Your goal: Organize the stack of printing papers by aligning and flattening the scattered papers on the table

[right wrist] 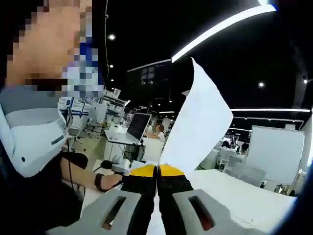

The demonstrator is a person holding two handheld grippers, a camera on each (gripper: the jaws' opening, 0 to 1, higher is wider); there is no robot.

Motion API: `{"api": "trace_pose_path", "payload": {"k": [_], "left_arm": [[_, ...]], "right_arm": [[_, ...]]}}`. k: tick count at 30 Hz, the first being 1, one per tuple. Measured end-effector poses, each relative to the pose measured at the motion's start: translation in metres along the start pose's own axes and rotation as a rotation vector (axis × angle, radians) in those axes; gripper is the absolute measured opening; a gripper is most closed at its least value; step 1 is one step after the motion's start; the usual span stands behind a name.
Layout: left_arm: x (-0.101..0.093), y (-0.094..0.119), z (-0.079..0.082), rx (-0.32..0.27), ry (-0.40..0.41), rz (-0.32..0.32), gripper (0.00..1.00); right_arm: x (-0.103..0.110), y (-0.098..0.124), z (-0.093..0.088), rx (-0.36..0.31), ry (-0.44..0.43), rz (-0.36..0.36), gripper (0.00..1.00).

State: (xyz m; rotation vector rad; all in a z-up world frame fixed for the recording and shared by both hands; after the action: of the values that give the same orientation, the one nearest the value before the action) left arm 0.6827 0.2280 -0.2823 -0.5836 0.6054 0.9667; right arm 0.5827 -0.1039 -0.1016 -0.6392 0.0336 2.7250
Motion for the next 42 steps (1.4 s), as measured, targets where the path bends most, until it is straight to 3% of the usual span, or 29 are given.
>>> {"api": "trace_pose_path", "payload": {"k": [8, 17, 23, 27, 33, 42], "left_arm": [[0.001, 0.0, 0.0, -0.001, 0.0, 0.001, 0.06], [0.0, 0.0, 0.0, -0.002, 0.002, 0.0, 0.06], [0.0, 0.0, -0.001, -0.002, 0.003, 0.0, 0.06], [0.0, 0.001, 0.0, -0.002, 0.003, 0.0, 0.06], [0.002, 0.001, 0.001, -0.004, 0.007, -0.002, 0.06], [0.001, 0.0, 0.0, -0.004, 0.004, -0.005, 0.06]], "right_arm": [[0.006, 0.002, 0.002, -0.01, 0.007, 0.061, 0.0], [0.007, 0.009, 0.0, -0.049, -0.048, 0.151, 0.0], [0.005, 0.009, -0.011, -0.049, -0.119, 0.205, 0.0], [0.003, 0.006, -0.021, -0.025, -0.157, 0.235, 0.0], [-0.007, 0.004, -0.041, -0.003, -0.21, 0.215, 0.0], [-0.022, -0.011, -0.072, 0.138, -0.248, 0.193, 0.0]]}}
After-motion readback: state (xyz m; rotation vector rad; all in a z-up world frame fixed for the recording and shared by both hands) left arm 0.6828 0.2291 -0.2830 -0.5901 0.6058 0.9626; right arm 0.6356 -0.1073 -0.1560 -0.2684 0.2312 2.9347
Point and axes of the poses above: the point that each gripper's makers call its tool centre point, and the gripper's own axes: y roughly backward along the fingers, x roughly to its left, z roughly out of its top, the point moved 10 cm from there along y, roughly backward along the fingers, and after that the axes turned 9 degrees about y, right-handed, at the moved point
